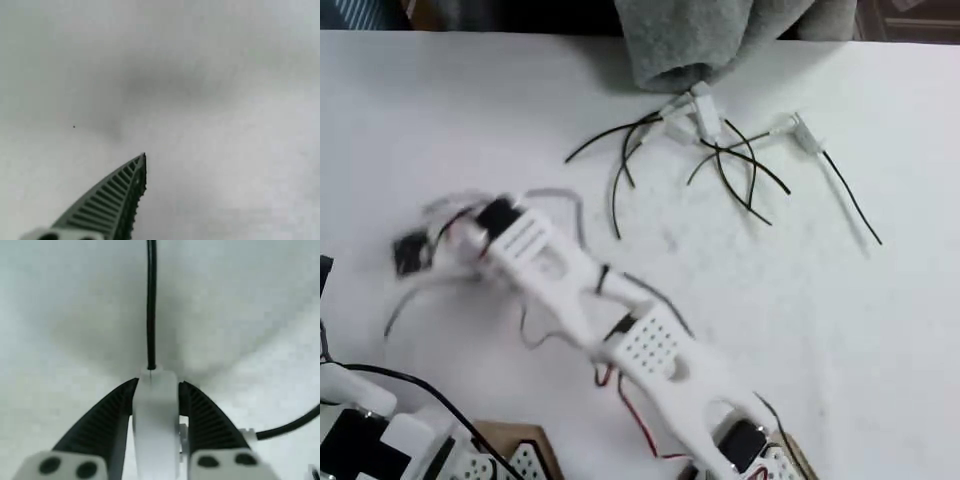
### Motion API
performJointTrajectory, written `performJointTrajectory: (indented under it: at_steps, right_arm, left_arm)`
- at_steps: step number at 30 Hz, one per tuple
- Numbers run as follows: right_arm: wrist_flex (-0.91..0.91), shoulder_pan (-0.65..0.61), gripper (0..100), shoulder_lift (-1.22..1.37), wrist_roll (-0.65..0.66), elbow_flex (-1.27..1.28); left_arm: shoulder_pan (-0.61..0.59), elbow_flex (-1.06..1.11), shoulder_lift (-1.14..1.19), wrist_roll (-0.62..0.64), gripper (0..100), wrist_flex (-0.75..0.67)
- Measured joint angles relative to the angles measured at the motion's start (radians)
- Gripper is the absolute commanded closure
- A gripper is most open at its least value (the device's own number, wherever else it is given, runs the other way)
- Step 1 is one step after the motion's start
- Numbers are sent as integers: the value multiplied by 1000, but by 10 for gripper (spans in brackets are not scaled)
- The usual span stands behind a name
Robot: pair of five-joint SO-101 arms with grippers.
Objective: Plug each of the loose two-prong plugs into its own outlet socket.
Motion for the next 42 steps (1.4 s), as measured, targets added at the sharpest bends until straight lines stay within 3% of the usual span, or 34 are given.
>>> performJointTrajectory:
  at_steps: [6,14,18,23,30,36,42]
  right_arm:
    - [173,155,968,0,-5,-259]
    - [186,451,970,-5,-49,-519]
    - [60,595,968,3,-49,-531]
    - [-267,744,967,147,-49,-537]
    - [-628,790,924,402,-49,-537]
    - [-666,796,723,474,-54,-549]
    - [-615,816,678,448,-54,-549]
  left_arm:
    - [0,0,0,0,295,0]
    - [0,0,0,0,295,0]
    - [0,0,0,0,295,0]
    - [0,0,0,0,295,0]
    - [0,0,0,0,295,0]
    - [0,0,0,0,295,0]
    - [0,0,0,0,295,0]
